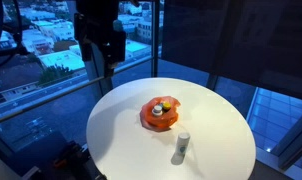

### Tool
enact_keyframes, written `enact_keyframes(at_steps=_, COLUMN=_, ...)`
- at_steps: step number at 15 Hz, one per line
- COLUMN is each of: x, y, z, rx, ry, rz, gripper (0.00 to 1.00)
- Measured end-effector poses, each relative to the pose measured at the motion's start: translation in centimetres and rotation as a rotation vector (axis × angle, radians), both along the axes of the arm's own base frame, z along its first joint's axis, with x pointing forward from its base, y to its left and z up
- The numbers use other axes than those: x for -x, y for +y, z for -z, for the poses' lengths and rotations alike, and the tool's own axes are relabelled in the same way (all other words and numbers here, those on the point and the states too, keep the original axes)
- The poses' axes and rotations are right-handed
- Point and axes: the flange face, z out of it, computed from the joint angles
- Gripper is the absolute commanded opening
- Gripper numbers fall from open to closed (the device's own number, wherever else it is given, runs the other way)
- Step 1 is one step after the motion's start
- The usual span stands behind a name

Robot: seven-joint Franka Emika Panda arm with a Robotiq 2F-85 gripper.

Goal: Put the white bottle in the orange plastic bag

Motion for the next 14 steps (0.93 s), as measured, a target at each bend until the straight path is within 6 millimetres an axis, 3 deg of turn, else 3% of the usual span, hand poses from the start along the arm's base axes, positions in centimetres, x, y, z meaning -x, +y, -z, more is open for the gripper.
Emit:
enact_keyframes(at_steps=9, x=-0.1, y=0.0, z=0.0, rx=0.002, ry=-0.003, rz=0.003, gripper=1.00)
enact_keyframes(at_steps=14, x=-2.0, y=-1.1, z=-0.2, rx=0.039, ry=-0.062, rz=0.060, gripper=1.00)
